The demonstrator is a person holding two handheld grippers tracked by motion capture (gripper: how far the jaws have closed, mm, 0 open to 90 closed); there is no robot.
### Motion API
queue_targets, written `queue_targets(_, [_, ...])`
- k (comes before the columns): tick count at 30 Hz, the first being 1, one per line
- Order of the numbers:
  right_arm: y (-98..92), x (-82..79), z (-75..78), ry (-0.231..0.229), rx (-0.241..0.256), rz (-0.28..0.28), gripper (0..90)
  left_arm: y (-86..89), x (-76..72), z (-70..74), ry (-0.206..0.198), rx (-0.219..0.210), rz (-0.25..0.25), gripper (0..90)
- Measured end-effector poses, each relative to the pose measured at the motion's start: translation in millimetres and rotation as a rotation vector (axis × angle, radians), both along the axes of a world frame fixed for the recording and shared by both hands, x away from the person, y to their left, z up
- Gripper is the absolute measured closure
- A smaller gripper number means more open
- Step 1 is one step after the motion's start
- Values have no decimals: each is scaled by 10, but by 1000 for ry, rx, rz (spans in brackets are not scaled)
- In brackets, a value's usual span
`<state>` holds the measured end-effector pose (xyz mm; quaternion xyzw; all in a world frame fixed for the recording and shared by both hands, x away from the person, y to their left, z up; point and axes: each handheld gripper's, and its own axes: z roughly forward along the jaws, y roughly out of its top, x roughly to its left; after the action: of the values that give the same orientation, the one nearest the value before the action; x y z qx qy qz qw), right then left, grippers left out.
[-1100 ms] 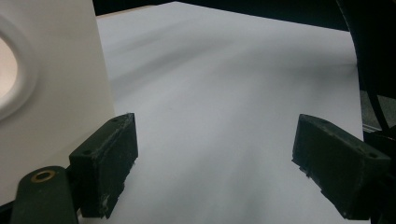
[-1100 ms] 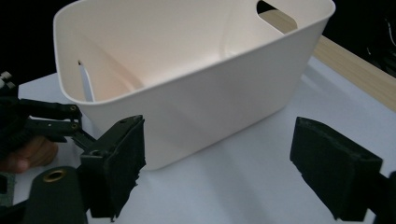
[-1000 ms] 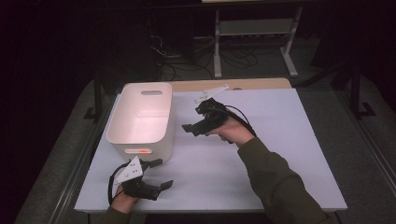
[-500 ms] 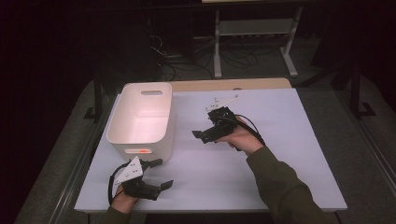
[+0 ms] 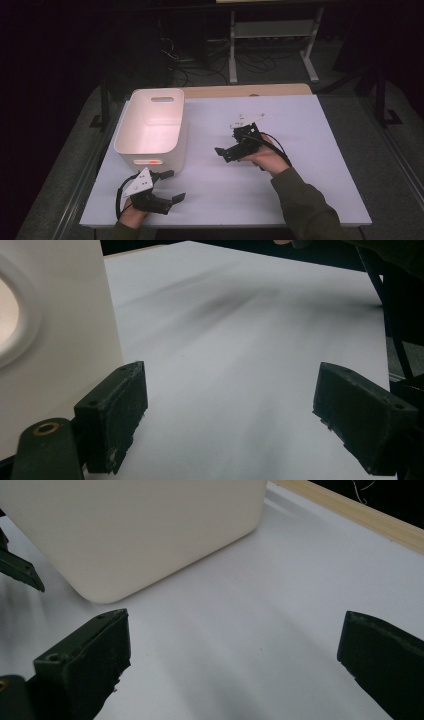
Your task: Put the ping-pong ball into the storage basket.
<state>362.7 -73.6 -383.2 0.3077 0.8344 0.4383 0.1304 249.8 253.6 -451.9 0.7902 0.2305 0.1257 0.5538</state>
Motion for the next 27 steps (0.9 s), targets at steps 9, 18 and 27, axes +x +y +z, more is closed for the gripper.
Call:
queue_targets(9, [-158,-122,-177,-13,-3,-39,4,-2,-1,0,-2,0,0,140])
queue_targets(18, [-353,-230,-316,-3,9,-78,4,-2,-4,0,-4,-2,0,140])
queue_targets(27, [-498,-347,-386,2,16,-98,4,-1,-5,0,-6,-2,0,140])
